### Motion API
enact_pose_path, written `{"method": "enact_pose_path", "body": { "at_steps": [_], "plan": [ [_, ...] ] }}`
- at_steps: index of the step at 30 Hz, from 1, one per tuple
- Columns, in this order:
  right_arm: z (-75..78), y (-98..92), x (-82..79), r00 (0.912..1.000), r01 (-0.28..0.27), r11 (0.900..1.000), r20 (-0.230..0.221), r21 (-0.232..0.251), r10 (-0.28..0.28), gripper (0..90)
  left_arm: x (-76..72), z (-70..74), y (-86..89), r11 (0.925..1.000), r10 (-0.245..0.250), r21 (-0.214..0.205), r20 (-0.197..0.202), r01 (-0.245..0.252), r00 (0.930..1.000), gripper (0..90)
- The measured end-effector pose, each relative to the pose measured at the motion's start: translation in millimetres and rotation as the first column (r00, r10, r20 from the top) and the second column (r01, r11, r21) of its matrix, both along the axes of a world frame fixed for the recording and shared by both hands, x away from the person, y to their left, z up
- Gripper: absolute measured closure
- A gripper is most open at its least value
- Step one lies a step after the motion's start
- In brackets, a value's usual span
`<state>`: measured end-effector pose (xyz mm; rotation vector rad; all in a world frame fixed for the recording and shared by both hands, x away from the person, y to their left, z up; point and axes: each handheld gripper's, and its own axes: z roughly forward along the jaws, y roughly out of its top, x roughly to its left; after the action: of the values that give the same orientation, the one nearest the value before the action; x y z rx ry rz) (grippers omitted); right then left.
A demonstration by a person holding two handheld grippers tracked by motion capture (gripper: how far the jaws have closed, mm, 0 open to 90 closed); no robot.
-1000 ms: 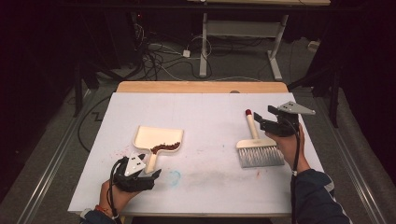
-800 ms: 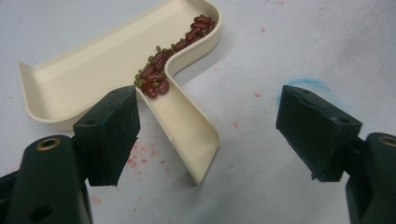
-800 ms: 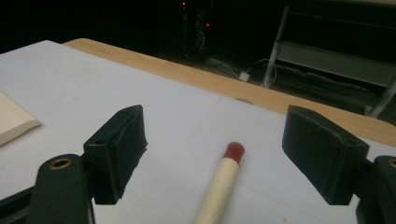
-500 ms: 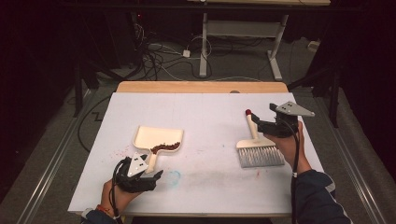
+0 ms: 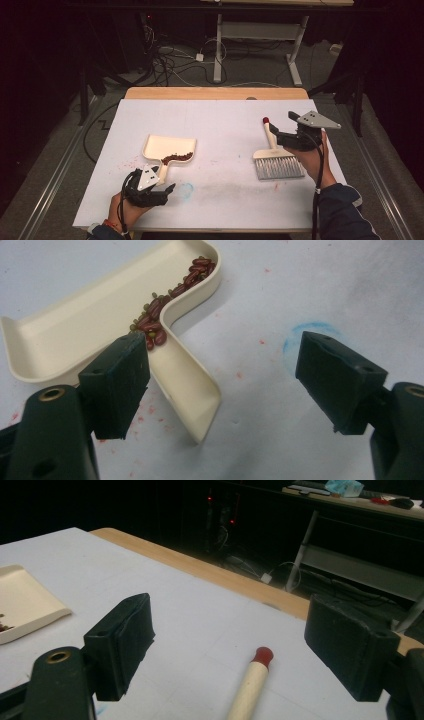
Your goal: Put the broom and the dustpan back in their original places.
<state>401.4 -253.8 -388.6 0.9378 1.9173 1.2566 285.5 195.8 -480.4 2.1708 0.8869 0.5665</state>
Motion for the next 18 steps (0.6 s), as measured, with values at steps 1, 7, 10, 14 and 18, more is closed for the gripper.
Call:
{"method": "enact_pose_path", "body": {
  "at_steps": [1,7,10,14,18],
  "plan": [
    [0.8,0.2,-1.4,1.0000,-0.004,1.0000,0.002,-0.005,0.004,19.5,-0.2,0.1,-0.1,1.0000,0.000,0.000,0.002,0.000,1.0000,21.6],
    [5.8,2.1,-11.6,0.9992,-0.032,0.9992,0.021,-0.023,0.032,19.0,-1.1,0.4,-0.1,1.0000,-0.003,-0.002,0.005,0.003,1.0000,21.6],
    [8.0,3.6,-17.9,0.9982,-0.047,0.9983,0.037,-0.034,0.048,18.6,-1.4,0.5,-0.2,0.9999,-0.009,0.005,0.005,0.009,0.9999,21.5],
    [9.4,5.3,-25.5,0.9963,-0.065,0.9967,0.054,-0.048,0.068,18.4,-1.5,0.9,-0.2,0.9999,-0.011,0.007,0.007,0.011,0.9999,21.5],
    [10.6,5.5,-31.2,0.9951,-0.073,0.9960,0.063,-0.050,0.076,18.3,-1.7,0.7,-0.8,0.9999,-0.013,0.006,0.008,0.013,0.9999,21.5]
  ]
}}
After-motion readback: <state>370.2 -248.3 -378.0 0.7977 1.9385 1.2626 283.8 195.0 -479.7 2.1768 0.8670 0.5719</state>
